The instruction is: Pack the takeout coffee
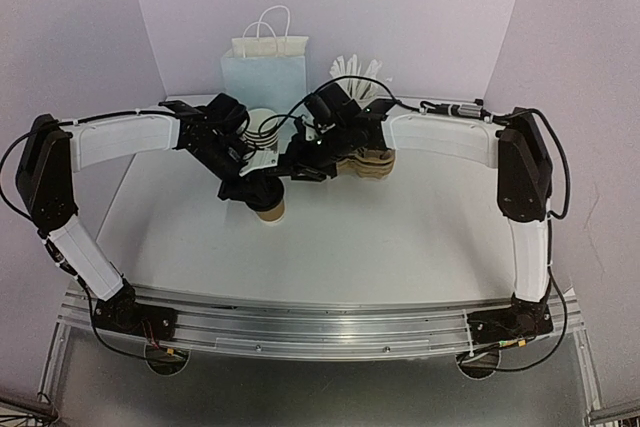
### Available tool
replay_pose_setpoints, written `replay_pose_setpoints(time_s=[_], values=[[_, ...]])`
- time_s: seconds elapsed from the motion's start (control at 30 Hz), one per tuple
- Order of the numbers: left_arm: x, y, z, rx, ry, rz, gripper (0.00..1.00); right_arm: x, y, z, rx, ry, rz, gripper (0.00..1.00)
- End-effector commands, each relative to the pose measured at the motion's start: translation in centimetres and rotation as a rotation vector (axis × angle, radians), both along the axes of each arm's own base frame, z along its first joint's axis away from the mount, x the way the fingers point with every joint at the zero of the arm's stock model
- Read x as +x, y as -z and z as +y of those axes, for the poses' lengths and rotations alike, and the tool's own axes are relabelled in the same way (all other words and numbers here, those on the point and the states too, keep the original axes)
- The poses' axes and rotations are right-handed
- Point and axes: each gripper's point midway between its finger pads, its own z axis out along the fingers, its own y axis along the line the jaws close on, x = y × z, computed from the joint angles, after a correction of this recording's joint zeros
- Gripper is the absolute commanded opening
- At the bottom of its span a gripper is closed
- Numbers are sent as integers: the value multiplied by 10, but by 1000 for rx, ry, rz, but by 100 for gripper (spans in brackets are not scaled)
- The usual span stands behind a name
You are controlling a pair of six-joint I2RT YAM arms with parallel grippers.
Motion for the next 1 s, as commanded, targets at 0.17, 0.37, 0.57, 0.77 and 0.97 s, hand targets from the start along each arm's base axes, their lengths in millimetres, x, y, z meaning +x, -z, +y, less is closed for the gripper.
replay_pose_setpoints(time_s=[0.17,0.37,0.57,0.77,0.97], values=[[23,-48,-33,-130,42,-116,24,-15,-5,31,39,-50,-47,35],[26,-59,-33,-146,47,-129,34,-11,-13,33,57,-45,-54,36],[25,-80,-30,-182,52,-155,38,-4,-19,35,76,-48,-60,36],[31,-85,8,-241,77,-265,37,-5,-13,41,80,-66,-46,35],[34,-64,22,-234,153,-348,36,2,-5,39,54,-47,-68,32]])
